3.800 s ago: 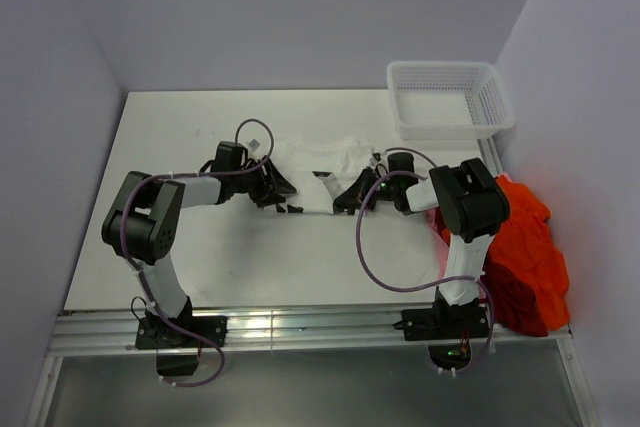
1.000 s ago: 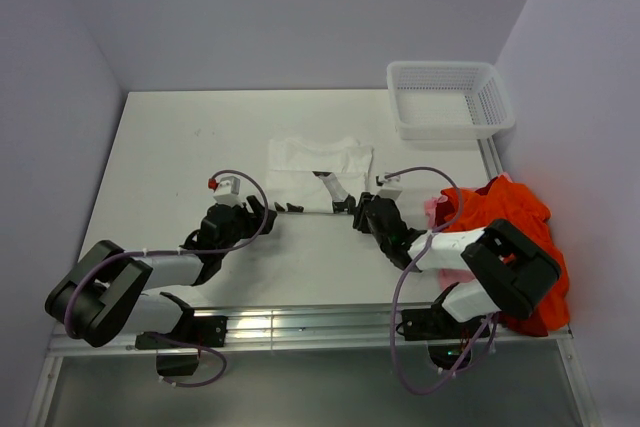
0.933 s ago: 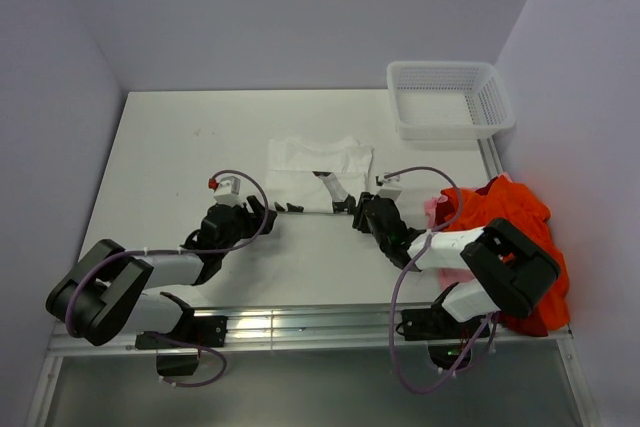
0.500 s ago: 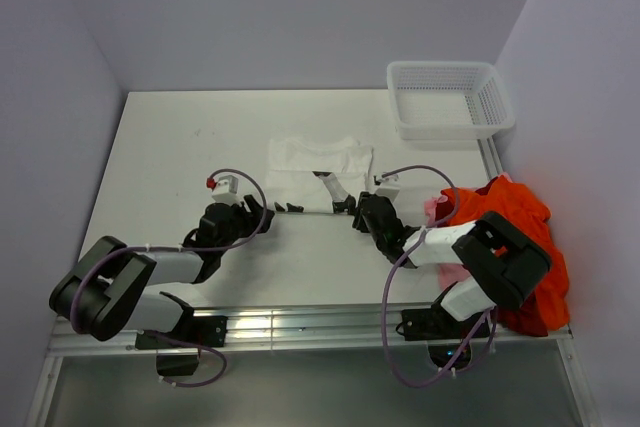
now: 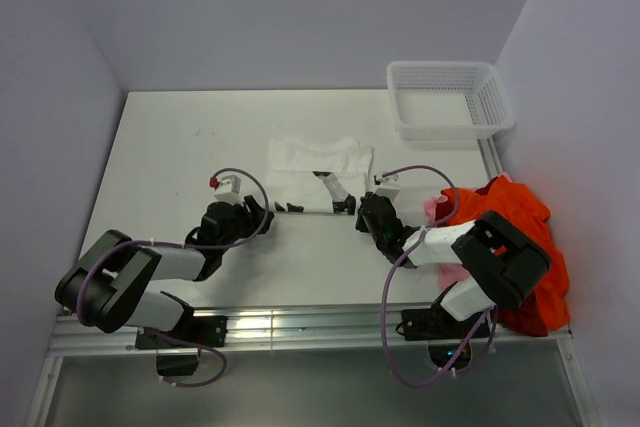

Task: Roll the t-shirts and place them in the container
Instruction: Roll the tshirt

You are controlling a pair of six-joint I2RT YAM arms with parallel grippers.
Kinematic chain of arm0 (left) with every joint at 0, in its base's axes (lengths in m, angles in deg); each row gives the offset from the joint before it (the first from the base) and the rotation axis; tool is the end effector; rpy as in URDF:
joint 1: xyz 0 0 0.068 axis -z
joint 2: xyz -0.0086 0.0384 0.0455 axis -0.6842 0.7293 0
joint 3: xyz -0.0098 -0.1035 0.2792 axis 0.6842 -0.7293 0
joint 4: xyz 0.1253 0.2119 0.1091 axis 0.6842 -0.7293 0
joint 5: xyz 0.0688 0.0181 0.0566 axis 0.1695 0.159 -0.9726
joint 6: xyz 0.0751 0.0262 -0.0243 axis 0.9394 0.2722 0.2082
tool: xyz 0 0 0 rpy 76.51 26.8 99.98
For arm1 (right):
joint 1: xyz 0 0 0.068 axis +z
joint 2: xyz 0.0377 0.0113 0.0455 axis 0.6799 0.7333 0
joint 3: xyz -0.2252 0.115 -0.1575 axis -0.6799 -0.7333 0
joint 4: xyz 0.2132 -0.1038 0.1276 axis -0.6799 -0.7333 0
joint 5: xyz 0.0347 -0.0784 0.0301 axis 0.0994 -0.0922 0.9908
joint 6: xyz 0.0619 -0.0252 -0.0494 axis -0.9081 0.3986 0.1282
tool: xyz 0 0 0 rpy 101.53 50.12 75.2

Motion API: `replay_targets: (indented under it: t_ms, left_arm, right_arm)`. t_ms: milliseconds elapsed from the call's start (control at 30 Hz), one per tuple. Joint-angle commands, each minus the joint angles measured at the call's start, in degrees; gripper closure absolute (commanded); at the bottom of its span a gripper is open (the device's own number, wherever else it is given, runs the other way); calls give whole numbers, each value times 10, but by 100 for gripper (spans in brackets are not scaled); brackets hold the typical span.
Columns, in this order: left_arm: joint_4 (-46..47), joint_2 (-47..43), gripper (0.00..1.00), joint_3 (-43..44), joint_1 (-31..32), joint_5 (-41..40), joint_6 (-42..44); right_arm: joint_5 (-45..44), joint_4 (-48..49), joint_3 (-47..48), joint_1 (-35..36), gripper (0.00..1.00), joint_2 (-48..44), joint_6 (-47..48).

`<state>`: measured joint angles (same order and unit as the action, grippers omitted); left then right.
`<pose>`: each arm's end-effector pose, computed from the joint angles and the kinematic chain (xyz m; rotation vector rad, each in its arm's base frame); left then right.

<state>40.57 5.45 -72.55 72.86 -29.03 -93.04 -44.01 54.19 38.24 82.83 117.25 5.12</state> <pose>0.2264 -0.1251 0.1307 -0.1541 2.0519 -0.6903 0.2323 0.1549 0.1282 0.1005 2.0917 0.2916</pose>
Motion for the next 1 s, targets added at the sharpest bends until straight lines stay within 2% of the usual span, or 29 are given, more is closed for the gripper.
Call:
replay_targets:
  t_ms: [0,167,333,533,767,967]
  left_arm:
    - [24,7,43,20,-2,5,14]
    - [24,16,35,26,-2,-3,14]
    - [28,23,33,30,-2,-9,16]
    - [30,44,35,45,-2,-15,21]
    - [49,69,47,52,-16,8,21]
    - [65,83,45,52,-31,20,18]
  right_arm:
    - [-15,18,2,4,94,-9,0]
    - [-13,14,4,4,95,-8,2]
    - [-14,13,4,4,98,-8,1]
    - [-12,14,3,4,100,-8,0]
    - [-12,12,3,4,100,-8,0]
    - [-9,13,2,4,100,-10,1]
